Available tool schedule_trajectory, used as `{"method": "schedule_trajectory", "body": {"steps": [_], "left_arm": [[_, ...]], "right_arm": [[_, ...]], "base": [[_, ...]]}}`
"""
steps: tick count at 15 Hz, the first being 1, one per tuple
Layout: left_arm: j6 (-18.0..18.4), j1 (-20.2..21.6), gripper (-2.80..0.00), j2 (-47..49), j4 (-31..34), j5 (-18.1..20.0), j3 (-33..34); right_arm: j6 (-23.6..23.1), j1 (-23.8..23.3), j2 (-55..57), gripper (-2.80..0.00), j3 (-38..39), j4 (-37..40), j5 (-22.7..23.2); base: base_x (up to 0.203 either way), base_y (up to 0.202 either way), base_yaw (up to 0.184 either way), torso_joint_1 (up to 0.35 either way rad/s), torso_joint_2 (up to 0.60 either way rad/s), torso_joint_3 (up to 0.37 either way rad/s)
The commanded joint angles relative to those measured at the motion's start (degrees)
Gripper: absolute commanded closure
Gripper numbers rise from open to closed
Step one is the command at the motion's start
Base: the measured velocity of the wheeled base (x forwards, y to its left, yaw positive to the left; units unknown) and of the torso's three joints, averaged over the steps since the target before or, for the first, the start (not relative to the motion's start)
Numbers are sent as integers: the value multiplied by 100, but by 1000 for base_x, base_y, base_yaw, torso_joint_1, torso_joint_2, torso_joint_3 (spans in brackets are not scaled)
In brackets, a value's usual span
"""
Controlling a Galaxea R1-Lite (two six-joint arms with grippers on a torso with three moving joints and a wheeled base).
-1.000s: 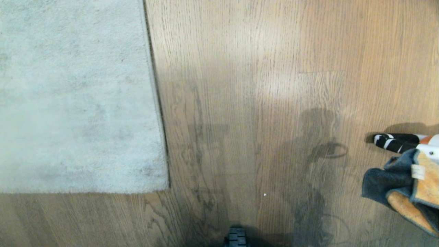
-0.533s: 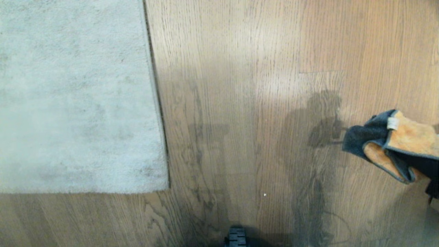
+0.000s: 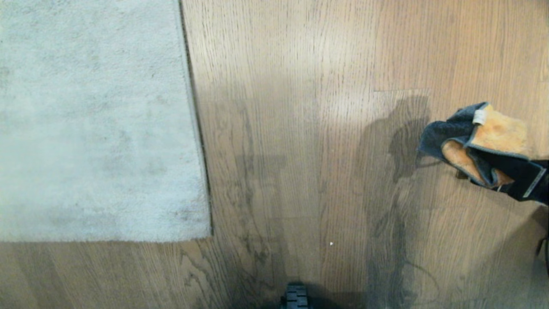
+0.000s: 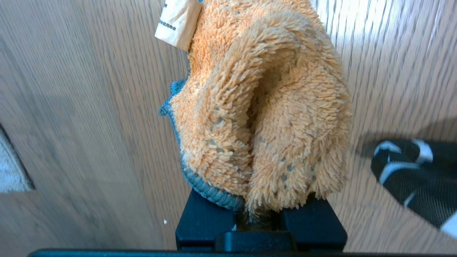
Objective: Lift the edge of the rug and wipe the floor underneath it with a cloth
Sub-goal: Put down the rag
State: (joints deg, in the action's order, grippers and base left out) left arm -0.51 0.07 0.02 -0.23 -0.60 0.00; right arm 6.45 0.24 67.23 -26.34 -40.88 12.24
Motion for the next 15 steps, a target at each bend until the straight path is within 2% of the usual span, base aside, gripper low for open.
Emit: {"method": "schedule_trajectory", "body": {"steps": [1,5,12,15], "left_arm": [[-2,-2,0,-2,-4,-2,0],[-2,1,0,-2,-4,-2,0],[-2,1,0,-2,-4,-2,0],[-2,1,0,-2,-4,-2,0]], "right_arm": [[-5,19,169,0,-221,-33,11],[171,20,502,0,-507,-344,9],[303,19,1624,0,-493,-2036,12],[304,20,1785,0,-495,-2258,15]], "base": [[0,0,0,0,0,0],[0,0,0,0,0,0],[0,0,0,0,0,0],[0,0,0,0,0,0]]}}
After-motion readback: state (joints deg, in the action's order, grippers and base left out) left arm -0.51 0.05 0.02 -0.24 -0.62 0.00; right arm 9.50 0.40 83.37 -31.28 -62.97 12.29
